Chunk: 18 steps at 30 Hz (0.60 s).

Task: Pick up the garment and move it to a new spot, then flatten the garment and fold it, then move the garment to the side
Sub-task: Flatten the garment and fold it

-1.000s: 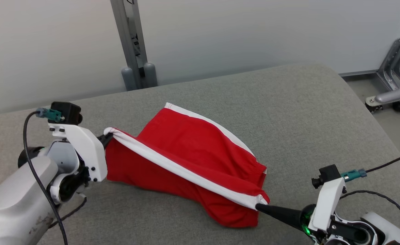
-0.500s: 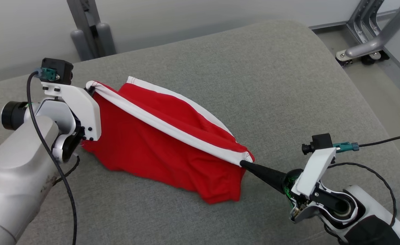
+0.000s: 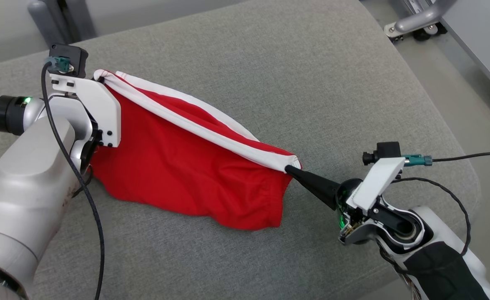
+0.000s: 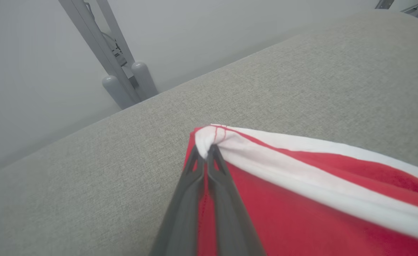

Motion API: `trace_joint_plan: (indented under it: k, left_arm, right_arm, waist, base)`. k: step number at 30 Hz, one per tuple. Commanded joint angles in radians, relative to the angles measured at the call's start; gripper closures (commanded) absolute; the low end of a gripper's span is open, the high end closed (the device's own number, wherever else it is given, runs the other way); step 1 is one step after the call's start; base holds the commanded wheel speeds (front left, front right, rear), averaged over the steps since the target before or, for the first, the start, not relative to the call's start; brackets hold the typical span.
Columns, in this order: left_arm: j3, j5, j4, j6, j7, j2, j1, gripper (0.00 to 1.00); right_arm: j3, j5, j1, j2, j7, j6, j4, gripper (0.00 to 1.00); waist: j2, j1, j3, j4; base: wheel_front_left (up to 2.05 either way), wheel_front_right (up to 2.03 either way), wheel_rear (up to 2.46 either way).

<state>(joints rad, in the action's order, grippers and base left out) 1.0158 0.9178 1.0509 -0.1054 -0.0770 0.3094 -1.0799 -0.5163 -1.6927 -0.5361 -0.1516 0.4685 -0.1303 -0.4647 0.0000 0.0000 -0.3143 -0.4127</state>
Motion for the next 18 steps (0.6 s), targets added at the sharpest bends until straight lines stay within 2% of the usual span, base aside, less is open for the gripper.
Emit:
trace_joint_plan:
  k: [1,12,18]
  left_arm:
    - [0.002,-0.009,0.013,0.006,0.007,0.002,-0.022,1.0]
    - [0.015,-0.032,0.159,-0.022,0.059,-0.045,-0.097,1.0]
    - [0.039,-0.055,0.201,-0.044,0.045,-0.066,-0.13,1.0]
  right_arm:
    - [0.009,0.008,-0.013,0.005,0.006,-0.001,-0.002,1.0]
    - [0.08,0.038,-0.026,0.067,0.004,-0.001,-0.03,1.0]
    - [0.111,0.05,-0.032,0.08,0.008,-0.001,-0.03,1.0]
  waist:
    - [0.0,0.0,-0.012,-0.009]
    - [0.0,0.0,-0.064,-0.039]
    - [0.0,0.0,-0.096,-0.043]
  base:
    - [0.0,0.0,0.0]
    - [0.0,0.0,0.0]
    - [0.0,0.0,0.0]
